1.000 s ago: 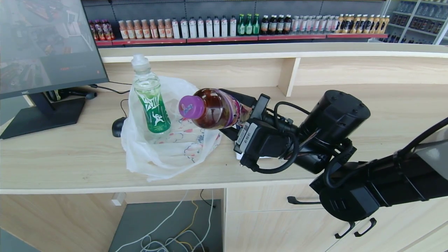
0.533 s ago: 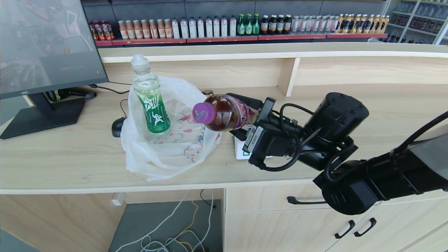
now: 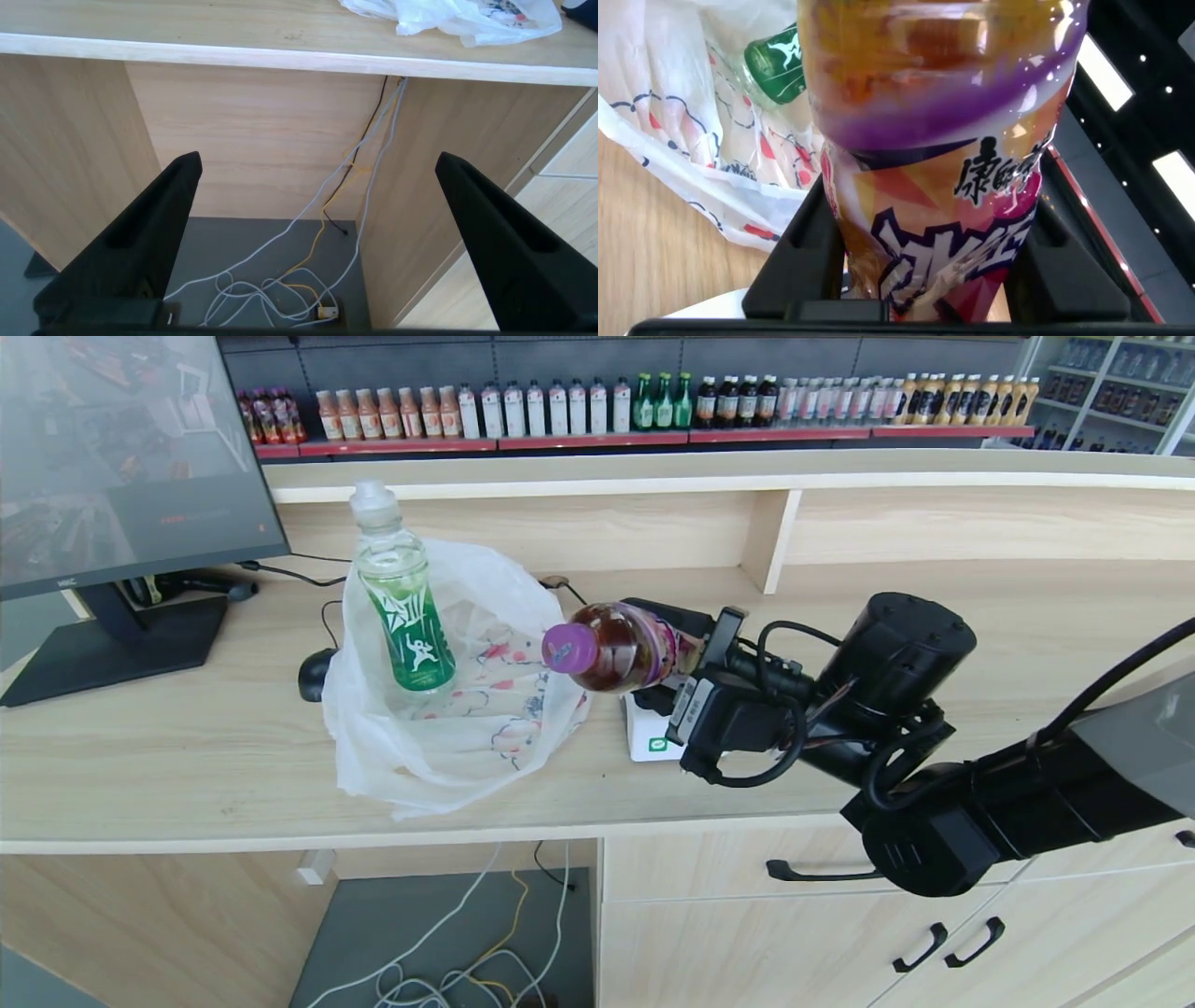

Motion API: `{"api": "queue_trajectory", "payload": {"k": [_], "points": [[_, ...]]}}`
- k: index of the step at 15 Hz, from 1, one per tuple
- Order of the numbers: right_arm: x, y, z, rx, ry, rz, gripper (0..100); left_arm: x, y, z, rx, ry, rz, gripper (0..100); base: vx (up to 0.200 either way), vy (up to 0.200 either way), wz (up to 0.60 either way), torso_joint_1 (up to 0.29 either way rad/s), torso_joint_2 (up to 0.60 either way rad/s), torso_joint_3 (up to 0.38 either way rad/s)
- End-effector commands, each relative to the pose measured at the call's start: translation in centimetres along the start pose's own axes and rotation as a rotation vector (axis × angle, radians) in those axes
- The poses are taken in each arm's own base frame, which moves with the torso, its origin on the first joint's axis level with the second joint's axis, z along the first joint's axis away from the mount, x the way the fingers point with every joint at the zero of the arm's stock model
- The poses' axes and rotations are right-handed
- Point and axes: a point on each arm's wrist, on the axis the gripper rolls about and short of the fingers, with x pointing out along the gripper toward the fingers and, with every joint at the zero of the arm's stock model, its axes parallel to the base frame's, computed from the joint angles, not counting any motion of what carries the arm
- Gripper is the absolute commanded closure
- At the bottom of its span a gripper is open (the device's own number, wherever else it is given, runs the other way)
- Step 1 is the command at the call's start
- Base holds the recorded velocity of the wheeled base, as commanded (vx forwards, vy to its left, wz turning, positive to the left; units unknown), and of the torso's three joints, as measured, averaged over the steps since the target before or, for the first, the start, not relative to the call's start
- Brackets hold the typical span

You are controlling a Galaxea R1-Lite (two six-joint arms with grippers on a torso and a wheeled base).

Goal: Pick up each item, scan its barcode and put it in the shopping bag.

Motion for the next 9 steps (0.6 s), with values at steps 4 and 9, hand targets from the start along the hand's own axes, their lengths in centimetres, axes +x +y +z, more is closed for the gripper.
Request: {"api": "queue_trajectory", "payload": {"k": [4,9], "points": [[-0.02,-0.08,0.07,-0.003,-0.002,-0.002,100,0.00,0.00,0.00,0.000,-0.001,-0.001,0,0.000,0.000,0.00,0.000,0.00,0.000],[0.02,0.00,0.01,-0.004,0.000,-0.001,100,0.00,0.00,0.00,0.000,-0.001,-0.001,0,0.000,0.000,0.00,0.000,0.00,0.000]]}}
